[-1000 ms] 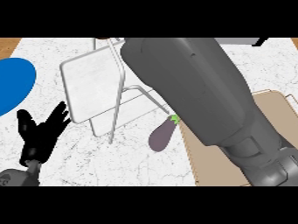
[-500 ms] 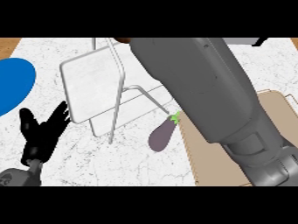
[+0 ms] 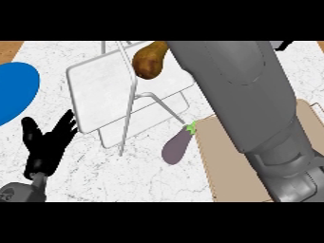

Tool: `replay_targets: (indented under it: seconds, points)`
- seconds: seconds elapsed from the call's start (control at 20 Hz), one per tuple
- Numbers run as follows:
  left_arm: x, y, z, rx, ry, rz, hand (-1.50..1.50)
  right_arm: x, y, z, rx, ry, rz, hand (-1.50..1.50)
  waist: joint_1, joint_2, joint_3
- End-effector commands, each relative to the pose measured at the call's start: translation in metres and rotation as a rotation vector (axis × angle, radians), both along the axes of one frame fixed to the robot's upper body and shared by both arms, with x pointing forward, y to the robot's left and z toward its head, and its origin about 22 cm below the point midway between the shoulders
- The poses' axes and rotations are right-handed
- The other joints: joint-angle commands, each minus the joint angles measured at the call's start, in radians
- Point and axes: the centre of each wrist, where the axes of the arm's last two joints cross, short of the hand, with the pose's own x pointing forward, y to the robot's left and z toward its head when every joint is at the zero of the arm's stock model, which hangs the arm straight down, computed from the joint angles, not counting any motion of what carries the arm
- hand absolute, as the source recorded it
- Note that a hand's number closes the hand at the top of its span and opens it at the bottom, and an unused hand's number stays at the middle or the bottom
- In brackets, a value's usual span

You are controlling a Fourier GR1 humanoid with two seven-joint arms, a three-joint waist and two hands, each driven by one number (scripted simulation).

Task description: Pick the pear from the tray and place it in the tiered shelf

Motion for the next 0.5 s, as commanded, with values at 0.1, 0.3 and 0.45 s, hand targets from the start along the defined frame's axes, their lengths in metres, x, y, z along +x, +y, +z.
replay_targets:
  seconds: [0.1, 0.3, 0.45]
  points:
    - [-0.007, 0.008, 0.003, 0.005, 0.027, -0.004, 0.00, 0.012, -0.027, 0.019, 0.204, 0.025, -0.093, -1.50, 0.001, 0.002, -0.003]
    - [-0.011, 0.010, -0.006, -0.020, 0.009, 0.029, 0.00, 0.019, -0.070, 0.015, 0.208, -0.047, -0.256, -1.50, -0.019, -0.003, -0.002]
    - [-0.001, 0.006, -0.014, -0.011, 0.024, 0.038, 0.00, 0.024, -0.088, 0.032, 0.251, -0.025, -0.321, -1.50, -0.022, 0.000, -0.003]
